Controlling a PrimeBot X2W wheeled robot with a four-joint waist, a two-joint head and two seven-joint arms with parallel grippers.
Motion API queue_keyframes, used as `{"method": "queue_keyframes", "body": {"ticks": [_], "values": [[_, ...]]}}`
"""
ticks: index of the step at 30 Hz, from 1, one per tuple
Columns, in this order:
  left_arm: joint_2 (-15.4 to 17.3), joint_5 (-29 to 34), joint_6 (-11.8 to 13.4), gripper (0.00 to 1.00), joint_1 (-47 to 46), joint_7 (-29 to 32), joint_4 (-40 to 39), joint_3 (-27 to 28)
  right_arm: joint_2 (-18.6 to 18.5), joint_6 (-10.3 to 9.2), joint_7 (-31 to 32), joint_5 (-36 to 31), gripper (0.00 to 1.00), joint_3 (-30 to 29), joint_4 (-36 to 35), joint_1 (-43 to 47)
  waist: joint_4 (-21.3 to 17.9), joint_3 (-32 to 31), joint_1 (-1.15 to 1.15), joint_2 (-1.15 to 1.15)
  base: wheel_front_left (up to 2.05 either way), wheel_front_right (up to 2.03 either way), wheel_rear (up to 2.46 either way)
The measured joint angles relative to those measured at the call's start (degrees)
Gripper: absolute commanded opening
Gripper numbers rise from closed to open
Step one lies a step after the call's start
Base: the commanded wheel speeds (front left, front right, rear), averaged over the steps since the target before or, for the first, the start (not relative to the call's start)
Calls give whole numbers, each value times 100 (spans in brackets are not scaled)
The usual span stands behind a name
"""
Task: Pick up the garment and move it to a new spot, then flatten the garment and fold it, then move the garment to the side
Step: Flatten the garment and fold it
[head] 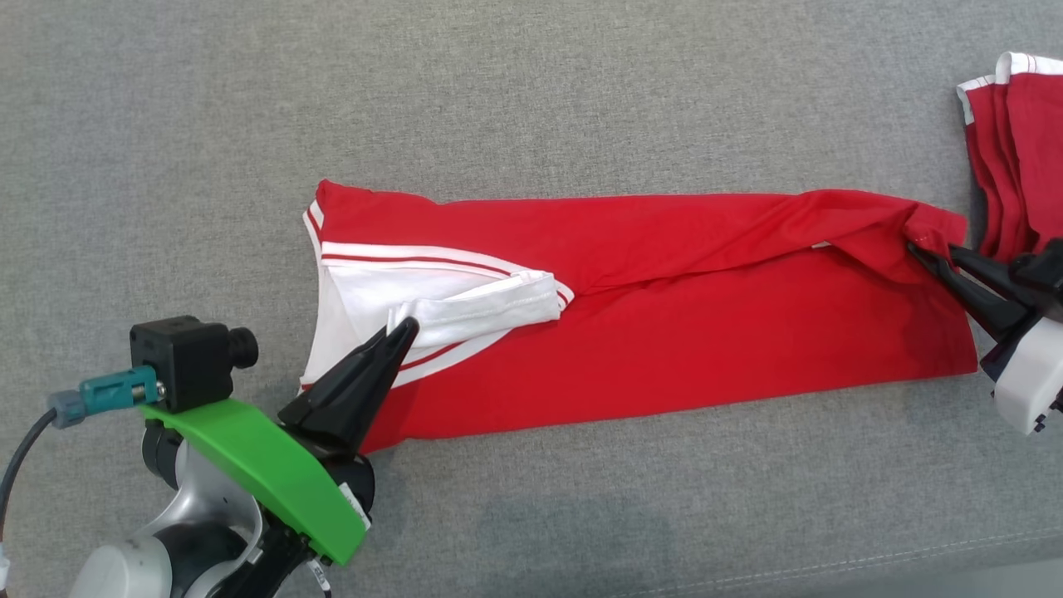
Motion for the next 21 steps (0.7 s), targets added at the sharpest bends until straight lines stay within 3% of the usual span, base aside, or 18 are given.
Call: {"method": "queue_keyframes", "body": {"ticks": [1,3,4,6,15,16,17,18,19,20,21], "values": [[5,1,0,0,0,0,4,-2,-12,0,-2,-19,14,0,5,0,-5,6,0,0,0,0,0],[13,1,0,0,5,0,13,0,-14,0,-47,-38,42,2,7,-2,-11,16,0,0,0,0,0],[13,1,0,0,10,1,22,0,-14,0,-49,-79,69,1,7,-7,-14,21,0,0,0,0,0],[22,3,2,0,27,2,52,0,-15,0,-51,-164,100,-12,16,-17,-19,32,0,0,0,0,0],[320,322,51,0,169,1,248,163,-113,-79,-69,-367,100,-40,267,-46,-43,59,0,0,0,0,0],[338,321,51,19,170,1,257,171,-112,-129,-77,-367,100,-59,293,-46,-47,59,0,0,0,0,0],[336,321,51,19,175,0,258,166,-111,-136,-82,-365,100,-79,303,-46,-51,59,0,0,0,0,0],[323,318,51,44,177,-5,256,153,-99,-192,-101,-346,100,-108,310,-46,-56,58,0,0,0,0,0],[302,307,49,81,177,-8,243,134,-84,-224,-104,-310,100,-146,327,-46,-61,57,0,0,0,0,0],[272,277,46,100,182,-8,236,101,-73,-252,-120,-308,100,-171,331,-46,-67,54,0,0,0,0,0],[240,245,31,100,191,-8,231,51,-48,-277,-127,-292,100,-200,331,-45,-75,51,0,0,0,0,0]]}}
